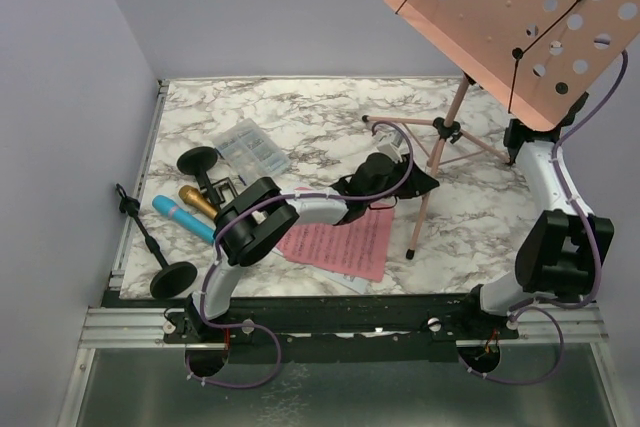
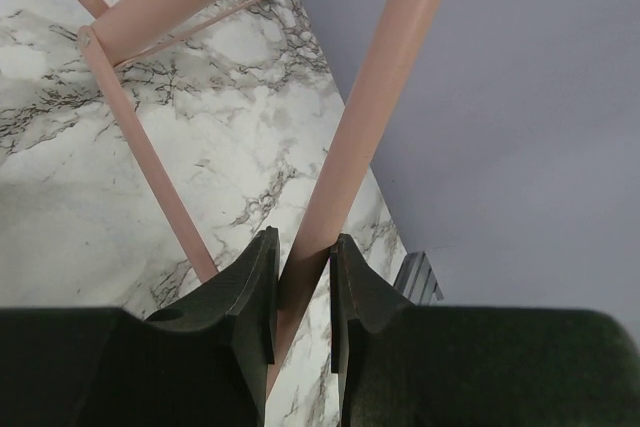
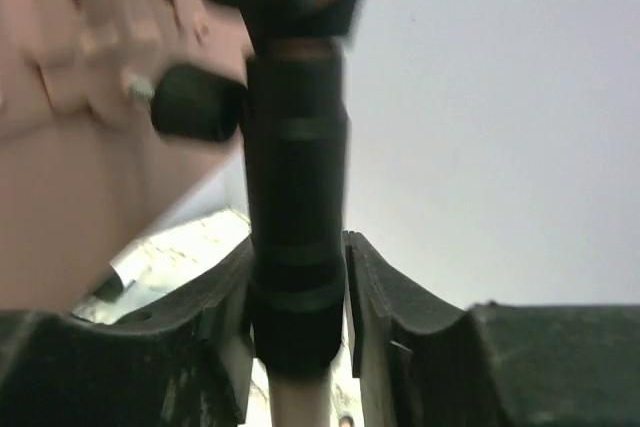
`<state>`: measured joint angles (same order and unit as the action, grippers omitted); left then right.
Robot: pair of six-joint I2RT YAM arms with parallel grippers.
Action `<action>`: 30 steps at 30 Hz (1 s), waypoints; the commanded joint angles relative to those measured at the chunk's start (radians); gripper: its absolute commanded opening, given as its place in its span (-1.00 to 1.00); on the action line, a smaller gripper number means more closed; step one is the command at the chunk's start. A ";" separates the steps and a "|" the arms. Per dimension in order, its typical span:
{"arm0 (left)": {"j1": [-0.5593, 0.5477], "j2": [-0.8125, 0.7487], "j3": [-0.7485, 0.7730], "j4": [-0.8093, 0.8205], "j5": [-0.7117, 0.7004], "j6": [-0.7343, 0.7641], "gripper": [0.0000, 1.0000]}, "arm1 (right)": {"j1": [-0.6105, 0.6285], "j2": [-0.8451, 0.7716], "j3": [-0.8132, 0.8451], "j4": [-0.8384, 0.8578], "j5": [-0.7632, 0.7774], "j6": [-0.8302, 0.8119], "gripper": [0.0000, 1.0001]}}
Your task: Set up the instrument practice props
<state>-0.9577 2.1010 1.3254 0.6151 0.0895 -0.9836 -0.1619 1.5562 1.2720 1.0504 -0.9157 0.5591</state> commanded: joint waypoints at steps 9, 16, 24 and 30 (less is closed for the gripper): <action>0.079 0.082 -0.075 -0.132 -0.037 -0.078 -1.00 | -0.021 -0.161 -0.128 -0.779 0.258 -0.146 0.48; 0.089 0.088 -0.083 -0.128 -0.021 -0.083 -1.00 | -0.036 -0.314 -0.343 -0.897 0.315 -0.070 0.66; 0.089 0.086 -0.088 -0.124 0.000 -0.081 -1.00 | -0.038 -0.449 -0.492 -0.997 0.315 0.112 0.62; 0.089 0.090 -0.072 -0.120 0.022 -0.088 -1.00 | -0.069 -0.424 -0.493 -0.932 0.285 0.286 0.37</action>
<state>-0.9073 2.1139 1.2964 0.6899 0.1551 -1.0138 -0.1970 1.1225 0.7822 0.0952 -0.6117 0.6926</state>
